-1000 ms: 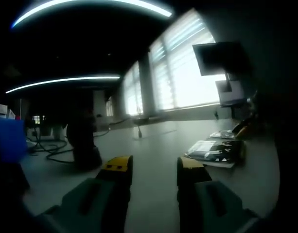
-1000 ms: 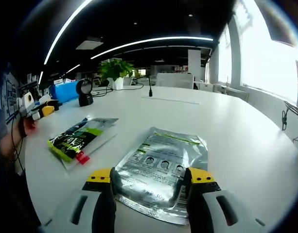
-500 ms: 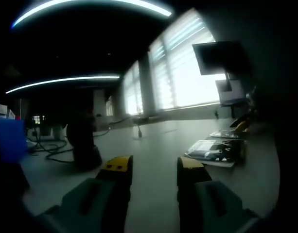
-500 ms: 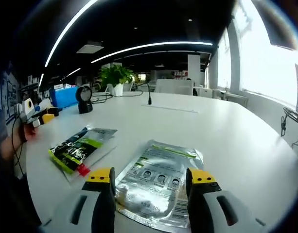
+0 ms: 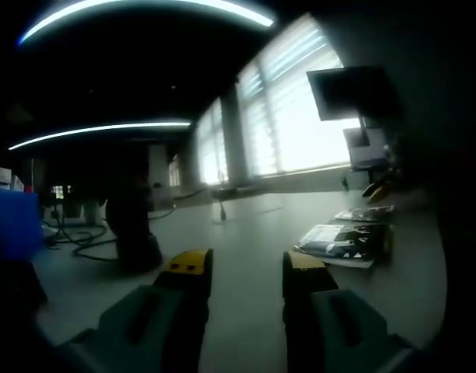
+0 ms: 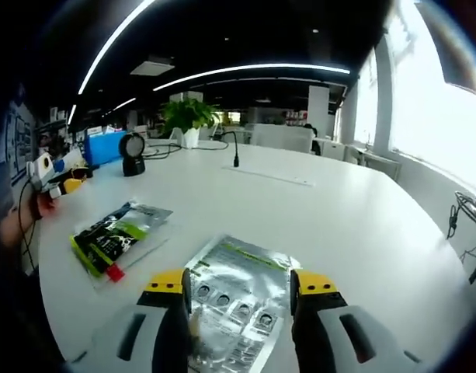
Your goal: Clip sheet goods on table flip sheet goods clip sheet goods scan sheet goods put sheet goods back to table
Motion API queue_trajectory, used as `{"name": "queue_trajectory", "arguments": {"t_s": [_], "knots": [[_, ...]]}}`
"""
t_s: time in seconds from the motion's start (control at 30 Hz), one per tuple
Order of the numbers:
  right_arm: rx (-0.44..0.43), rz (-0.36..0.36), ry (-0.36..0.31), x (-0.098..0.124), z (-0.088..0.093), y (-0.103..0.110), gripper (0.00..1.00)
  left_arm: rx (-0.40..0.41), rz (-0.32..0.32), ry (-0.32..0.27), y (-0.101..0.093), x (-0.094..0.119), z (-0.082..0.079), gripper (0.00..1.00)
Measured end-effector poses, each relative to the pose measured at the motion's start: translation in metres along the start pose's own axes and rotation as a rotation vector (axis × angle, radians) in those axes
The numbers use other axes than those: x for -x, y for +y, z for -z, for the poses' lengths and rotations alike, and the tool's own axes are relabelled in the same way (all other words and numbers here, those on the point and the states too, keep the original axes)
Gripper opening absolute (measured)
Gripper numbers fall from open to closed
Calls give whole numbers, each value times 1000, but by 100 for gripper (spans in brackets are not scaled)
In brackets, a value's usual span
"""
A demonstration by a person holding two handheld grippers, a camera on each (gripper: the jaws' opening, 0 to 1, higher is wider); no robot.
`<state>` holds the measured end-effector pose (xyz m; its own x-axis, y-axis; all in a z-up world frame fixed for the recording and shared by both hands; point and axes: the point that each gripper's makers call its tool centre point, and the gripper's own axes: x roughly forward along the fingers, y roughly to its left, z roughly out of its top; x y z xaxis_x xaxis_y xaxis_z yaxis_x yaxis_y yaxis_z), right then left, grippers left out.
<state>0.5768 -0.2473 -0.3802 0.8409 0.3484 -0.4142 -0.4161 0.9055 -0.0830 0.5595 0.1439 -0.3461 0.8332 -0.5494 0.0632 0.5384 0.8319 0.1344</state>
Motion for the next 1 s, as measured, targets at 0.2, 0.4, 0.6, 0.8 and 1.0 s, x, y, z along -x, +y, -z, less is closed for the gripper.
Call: {"name": "queue_trajectory", "arguments": {"t_s": [0.2,0.4,0.6,0.8,1.0], "knots": [[20,-44,3,-2,-6,-3,44,-8,1,-2,0,0,0,29],[-17,-55,21,-13,-2,-12,39,-12,-1,6,0,0,1,29],[31,-86,81,-37,8,-43,39,-47,25,-26,-7,0,-6,29],[42,-157,106,-50,8,-57,37,-61,19,-51,-6,-1,-11,28],[-119,-202,-22,-42,-12,-62,34,23,69,16,-7,-7,3,24]]}}
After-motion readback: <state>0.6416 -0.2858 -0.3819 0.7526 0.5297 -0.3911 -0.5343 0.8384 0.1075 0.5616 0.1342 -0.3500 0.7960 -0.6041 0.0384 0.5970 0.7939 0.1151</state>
